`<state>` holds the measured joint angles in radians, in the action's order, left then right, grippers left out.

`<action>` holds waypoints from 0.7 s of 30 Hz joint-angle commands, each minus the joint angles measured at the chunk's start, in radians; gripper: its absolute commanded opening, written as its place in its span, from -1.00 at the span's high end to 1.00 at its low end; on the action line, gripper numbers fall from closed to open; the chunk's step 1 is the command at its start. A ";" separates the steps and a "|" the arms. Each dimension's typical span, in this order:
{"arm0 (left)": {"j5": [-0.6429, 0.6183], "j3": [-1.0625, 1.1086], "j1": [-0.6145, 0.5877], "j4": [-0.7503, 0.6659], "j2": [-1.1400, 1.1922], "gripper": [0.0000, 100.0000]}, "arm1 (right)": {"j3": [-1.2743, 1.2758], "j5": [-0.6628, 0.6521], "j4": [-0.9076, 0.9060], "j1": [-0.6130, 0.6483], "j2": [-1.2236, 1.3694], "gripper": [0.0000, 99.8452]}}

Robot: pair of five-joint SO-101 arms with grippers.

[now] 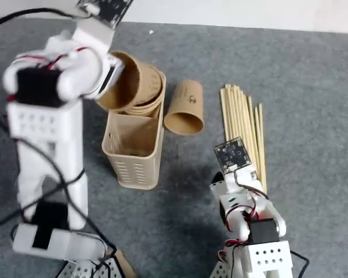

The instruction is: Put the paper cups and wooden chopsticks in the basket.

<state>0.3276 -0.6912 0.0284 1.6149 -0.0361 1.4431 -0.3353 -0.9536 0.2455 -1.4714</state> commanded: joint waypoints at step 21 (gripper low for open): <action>-0.166 -0.257 -0.272 0.132 -0.114 0.64 | -0.030 -0.040 0.093 0.054 0.004 0.60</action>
<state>0.1788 -0.8968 -0.1250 1.6042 -0.0606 1.4722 -0.3399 -0.8815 0.2869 -1.4699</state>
